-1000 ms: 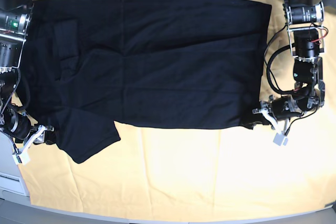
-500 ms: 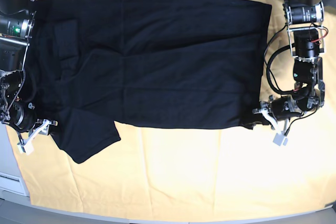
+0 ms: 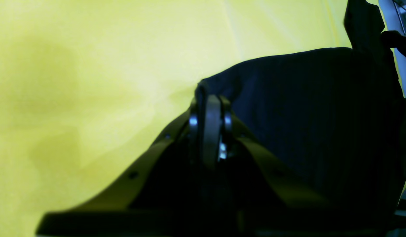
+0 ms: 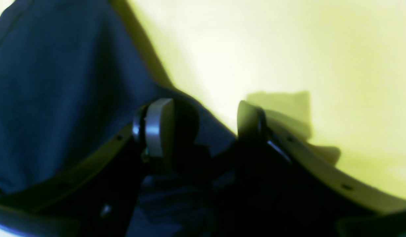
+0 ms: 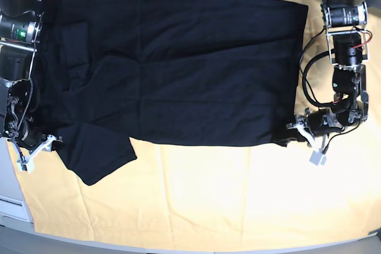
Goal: Fold the T-shirt properly
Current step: 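Move the right gripper to the sleeve end and grasp the shirt edge, then lift the shirt's open edge with both grippers and fold it over the body, then lay the folded edge down and smooth it with both grippers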
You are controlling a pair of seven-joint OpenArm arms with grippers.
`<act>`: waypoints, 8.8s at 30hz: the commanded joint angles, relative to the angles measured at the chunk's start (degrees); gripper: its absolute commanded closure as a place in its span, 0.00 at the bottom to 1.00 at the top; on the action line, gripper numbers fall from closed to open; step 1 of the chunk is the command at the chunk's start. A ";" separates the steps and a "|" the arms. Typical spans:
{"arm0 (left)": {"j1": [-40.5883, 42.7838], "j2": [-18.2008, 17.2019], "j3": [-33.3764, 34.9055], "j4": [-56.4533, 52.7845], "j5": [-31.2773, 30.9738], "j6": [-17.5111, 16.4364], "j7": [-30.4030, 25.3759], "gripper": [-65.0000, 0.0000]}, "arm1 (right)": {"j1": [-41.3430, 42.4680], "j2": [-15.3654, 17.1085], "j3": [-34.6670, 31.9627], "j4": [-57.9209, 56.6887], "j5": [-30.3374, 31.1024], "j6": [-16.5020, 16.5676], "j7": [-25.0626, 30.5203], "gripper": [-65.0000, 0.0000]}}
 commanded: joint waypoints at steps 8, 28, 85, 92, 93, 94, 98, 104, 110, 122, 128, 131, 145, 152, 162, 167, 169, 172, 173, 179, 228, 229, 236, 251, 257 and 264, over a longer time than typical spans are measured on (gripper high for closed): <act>-1.60 -0.87 -0.37 0.85 -1.20 -0.42 -0.59 1.00 | 1.68 -0.09 0.26 0.79 5.60 7.02 1.01 0.50; -1.62 -1.05 -0.37 0.85 -1.22 -0.44 -0.63 1.00 | 1.86 0.09 0.26 1.07 5.66 8.85 4.24 1.00; -1.57 -1.01 -0.37 0.85 -1.22 -0.85 -0.57 1.00 | 0.26 0.04 0.33 0.87 1.09 -2.14 9.38 0.33; -1.57 -0.98 -0.37 0.85 -1.25 -0.85 -0.57 1.00 | 0.24 -0.72 0.33 0.87 4.94 4.87 9.38 0.33; -1.57 -0.96 -0.37 0.85 -1.25 -0.85 -0.57 1.00 | 0.22 -1.03 0.33 0.87 4.94 5.31 9.38 0.33; -1.60 -0.96 -0.37 0.85 -1.29 -0.85 -0.59 1.00 | 0.20 -1.33 0.33 0.87 4.94 6.05 9.38 0.33; -1.57 -0.98 -0.37 0.85 -1.42 -0.83 -0.57 1.00 | 0.22 -2.60 0.31 0.87 3.37 6.25 9.79 0.33; -1.60 -0.98 -0.37 0.85 -1.42 -0.83 -0.57 1.00 | 0.28 -3.54 0.33 0.90 -2.21 3.50 10.91 0.63; -1.62 -1.03 -0.37 0.85 -1.49 -0.85 -0.59 1.00 | 2.71 -3.39 0.33 1.03 0.22 12.52 8.76 1.00; -3.74 -2.25 -0.37 0.92 -11.13 -5.65 3.08 1.00 | 6.10 1.20 0.33 1.07 16.15 16.47 -3.80 1.00; -4.92 -2.27 -0.37 2.51 -18.47 -5.65 8.35 1.00 | 5.88 4.90 0.33 1.07 24.90 16.47 -11.54 1.00; -4.94 -2.29 -0.37 3.87 -18.47 -5.65 9.55 1.00 | 5.79 6.19 0.33 1.07 28.17 16.47 -15.17 1.00; 0.70 -7.74 -0.37 25.99 -32.38 -5.65 24.91 1.00 | -9.40 13.81 0.48 24.90 40.96 16.47 -21.09 1.00; 12.09 -12.31 -0.37 40.09 -32.38 -5.65 24.91 1.00 | -20.59 17.38 0.79 33.38 40.72 16.47 -21.14 1.00; 19.32 -18.34 -0.39 42.49 -32.38 -5.65 24.91 1.00 | -28.76 17.53 14.25 33.38 41.00 16.47 -23.19 1.00; 19.32 -21.33 -0.39 42.51 -32.38 -5.65 23.10 1.00 | -30.60 17.57 19.76 33.38 47.84 16.47 -29.33 1.00; 19.34 -21.49 -0.39 42.51 -32.38 -5.65 23.23 1.00 | -30.88 17.53 19.98 33.38 52.37 16.47 -32.39 1.00; 19.34 -21.68 -0.39 42.51 -32.38 -5.65 23.21 1.00 | -31.78 17.53 19.98 33.44 56.35 16.47 -34.49 1.00; 19.30 -21.90 -0.39 42.51 -32.38 -5.65 23.19 1.00 | -31.85 17.53 19.98 33.44 56.59 16.47 -35.01 1.00; 18.99 -23.96 -0.46 43.30 -32.38 -5.65 22.97 1.00 | -31.82 17.57 20.00 34.53 56.61 16.47 -36.94 1.00; 32.09 -32.41 -0.44 58.23 -32.38 -5.65 24.91 1.00 | -39.80 22.25 19.98 36.28 59.92 16.47 -41.06 1.00; 32.63 -32.44 -0.44 58.23 -32.38 -5.65 24.91 1.00 | -40.48 22.16 19.98 36.28 59.92 16.47 -41.06 1.00; 33.99 -32.26 -0.44 58.07 -32.38 -5.65 24.91 1.00 | -41.83 21.70 19.98 36.26 56.98 16.47 -41.06 1.00; 38.12 -32.26 -0.44 54.73 -32.38 -5.65 24.91 1.00 | -41.81 16.35 19.98 36.26 49.16 16.47 -40.06 1.00; 38.12 -32.26 -0.44 54.73 -32.38 -5.65 24.91 1.00 | -41.79 16.79 19.98 36.28 42.36 16.47 -39.91 1.00; 38.25 -32.17 -0.44 54.73 -32.38 -5.65 24.91 1.00 | -41.81 19.45 20.00 36.33 42.62 13.88 -40.37 1.00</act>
